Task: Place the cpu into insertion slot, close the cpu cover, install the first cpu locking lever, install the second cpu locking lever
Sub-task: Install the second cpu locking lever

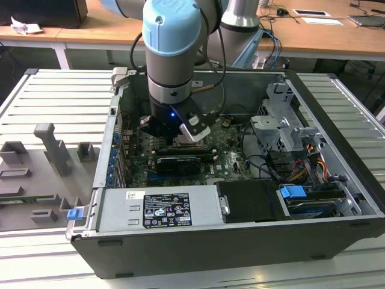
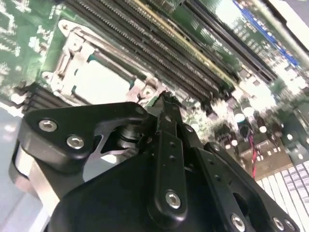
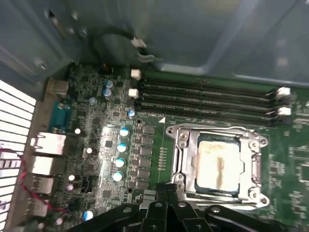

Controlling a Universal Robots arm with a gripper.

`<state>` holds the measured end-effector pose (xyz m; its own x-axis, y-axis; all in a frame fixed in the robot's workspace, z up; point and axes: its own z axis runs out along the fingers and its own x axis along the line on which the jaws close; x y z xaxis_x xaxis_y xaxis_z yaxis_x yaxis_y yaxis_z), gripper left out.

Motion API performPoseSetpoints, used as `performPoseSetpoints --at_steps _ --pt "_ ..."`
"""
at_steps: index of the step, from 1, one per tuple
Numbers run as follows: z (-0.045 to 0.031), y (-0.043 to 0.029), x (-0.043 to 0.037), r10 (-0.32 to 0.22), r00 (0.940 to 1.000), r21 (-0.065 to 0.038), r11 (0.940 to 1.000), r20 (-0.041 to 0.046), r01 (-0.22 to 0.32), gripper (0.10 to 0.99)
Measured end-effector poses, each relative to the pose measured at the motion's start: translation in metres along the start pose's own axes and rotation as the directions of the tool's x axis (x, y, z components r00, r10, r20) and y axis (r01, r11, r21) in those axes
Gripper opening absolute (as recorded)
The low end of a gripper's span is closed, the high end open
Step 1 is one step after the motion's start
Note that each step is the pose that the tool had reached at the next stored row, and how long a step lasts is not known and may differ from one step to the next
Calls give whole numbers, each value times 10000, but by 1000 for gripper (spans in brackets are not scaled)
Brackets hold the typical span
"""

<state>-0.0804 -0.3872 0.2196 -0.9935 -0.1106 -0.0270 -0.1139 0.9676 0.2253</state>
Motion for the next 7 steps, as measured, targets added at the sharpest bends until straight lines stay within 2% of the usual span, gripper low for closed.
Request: performPoseSetpoints --at_steps 2,7 --pt "-58 13 -2 0 10000 2 10000 -2 0 106" --pt "-65 15 -2 0 10000 1 10000 0 0 106"
